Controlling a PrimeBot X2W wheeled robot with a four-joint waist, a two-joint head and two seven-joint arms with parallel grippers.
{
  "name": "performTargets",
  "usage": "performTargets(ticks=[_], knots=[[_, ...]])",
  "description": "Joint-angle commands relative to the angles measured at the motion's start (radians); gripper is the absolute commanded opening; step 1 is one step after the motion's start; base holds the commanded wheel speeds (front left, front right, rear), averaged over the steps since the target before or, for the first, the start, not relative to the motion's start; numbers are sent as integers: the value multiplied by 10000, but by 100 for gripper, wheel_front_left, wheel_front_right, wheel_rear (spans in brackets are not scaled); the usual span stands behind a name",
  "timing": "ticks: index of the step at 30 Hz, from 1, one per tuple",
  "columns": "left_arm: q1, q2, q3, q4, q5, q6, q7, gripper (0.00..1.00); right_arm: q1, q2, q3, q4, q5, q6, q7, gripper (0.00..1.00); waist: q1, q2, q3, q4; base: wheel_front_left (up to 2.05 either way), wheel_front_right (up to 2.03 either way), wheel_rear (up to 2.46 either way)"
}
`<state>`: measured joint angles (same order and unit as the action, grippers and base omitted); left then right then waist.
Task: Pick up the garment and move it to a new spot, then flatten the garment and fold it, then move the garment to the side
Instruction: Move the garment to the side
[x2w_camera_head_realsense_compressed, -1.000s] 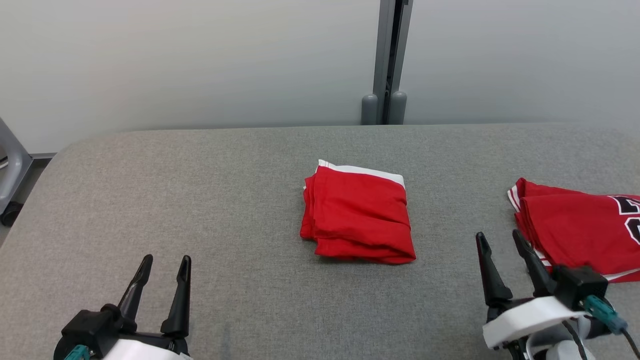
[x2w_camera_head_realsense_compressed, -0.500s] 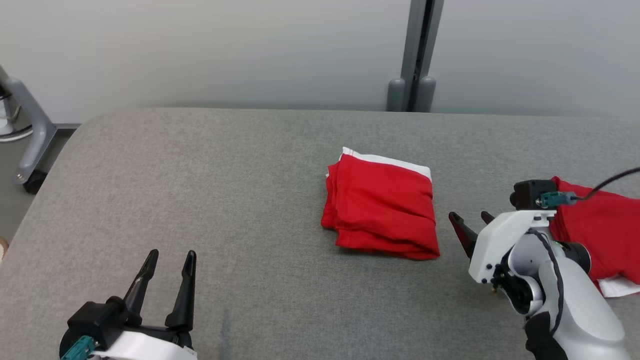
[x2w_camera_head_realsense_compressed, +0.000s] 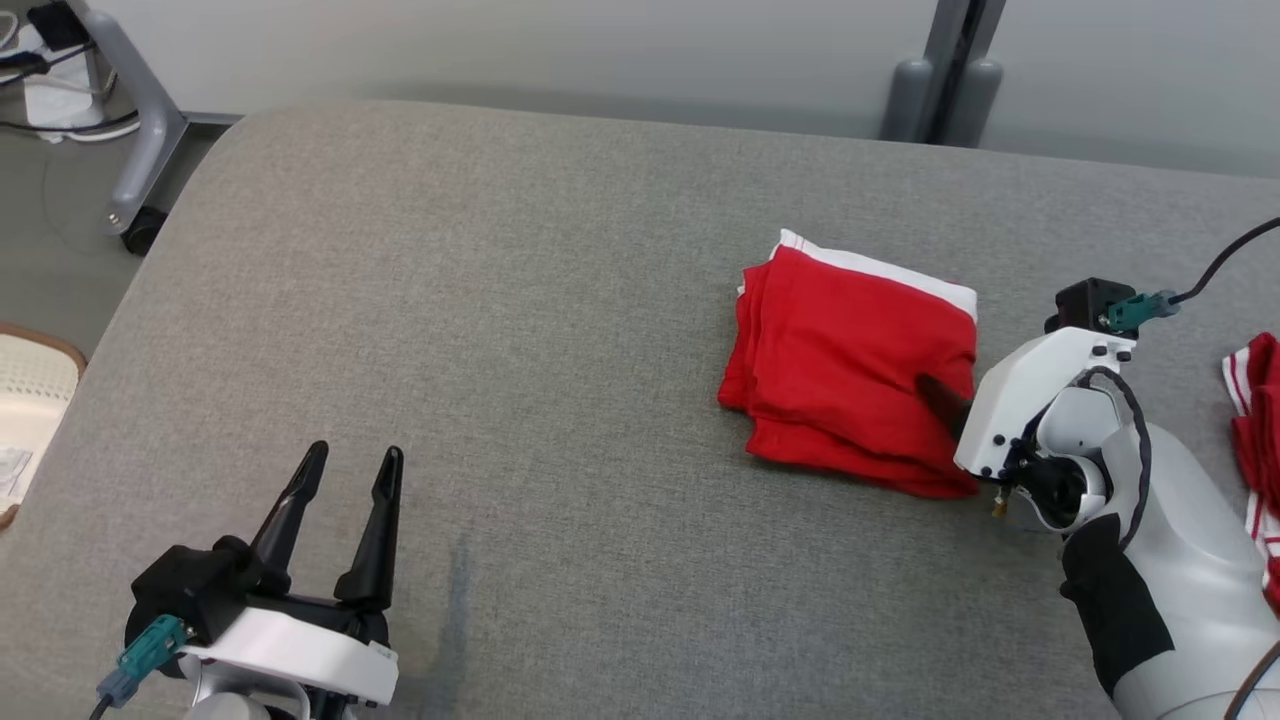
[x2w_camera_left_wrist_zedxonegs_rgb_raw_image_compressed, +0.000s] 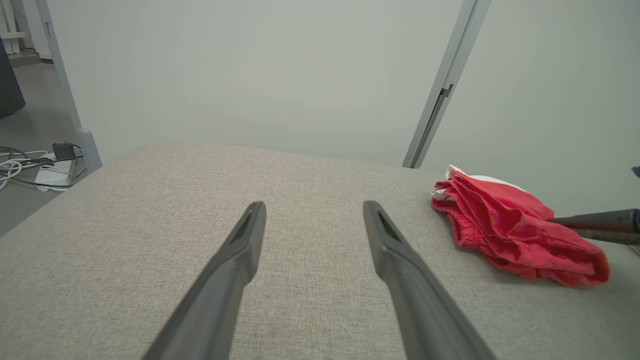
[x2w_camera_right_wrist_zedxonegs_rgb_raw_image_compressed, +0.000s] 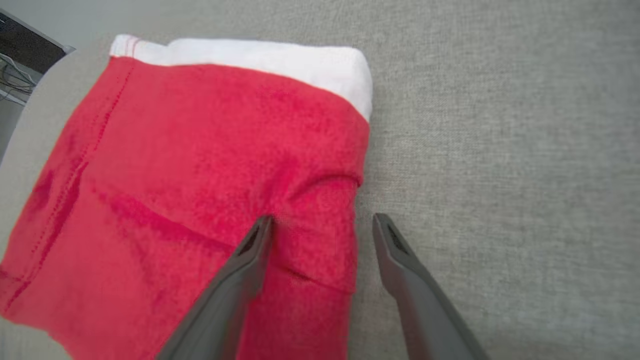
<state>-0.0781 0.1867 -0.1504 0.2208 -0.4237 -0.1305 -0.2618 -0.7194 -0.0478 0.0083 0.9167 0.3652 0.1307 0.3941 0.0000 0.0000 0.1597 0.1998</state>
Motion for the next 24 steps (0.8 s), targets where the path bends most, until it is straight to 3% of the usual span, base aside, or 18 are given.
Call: performTargets(ticks=[1, 7, 8, 9, 10, 11, 24], knots=[[-244, 113, -55, 12, -105, -2, -36, 100, -207, -60, -99, 429, 185, 2, 180, 100, 0, 0, 301, 294, 0, 0, 0], [-415, 194, -180, 154, -271, -3, -35, 100, -573, 6, 60, 1863, 401, 2, 401, 100, 0, 0, 440, 517, 0, 0, 0], [-423, 199, -185, 182, -284, -3, -35, 100, -624, 5, 125, 1933, 474, 2, 257, 88, 0, 0, 429, 523, 0, 0, 0], [-434, 201, -189, 199, -290, -3, -35, 100, -658, -1, 200, 1976, 550, 2, 139, 45, 0, 0, 408, 521, 0, 0, 0], [-430, 198, -197, 213, -284, -3, -37, 100, -706, 3, 286, 1996, 627, 2, -8, 15, 0, 0, 369, 505, 0, 0, 0], [-410, 200, -210, 225, -268, -3, -35, 100, -757, 0, 364, 2015, 704, 2, -154, 0, 0, 0, 319, 476, 0, 0, 0], [114, 127, -471, -16, 80, -4, -26, 100, -649, -61, 1756, 1749, 1557, 2, -802, 0, 0, 0, -840, -804, 0, 0, 0]])
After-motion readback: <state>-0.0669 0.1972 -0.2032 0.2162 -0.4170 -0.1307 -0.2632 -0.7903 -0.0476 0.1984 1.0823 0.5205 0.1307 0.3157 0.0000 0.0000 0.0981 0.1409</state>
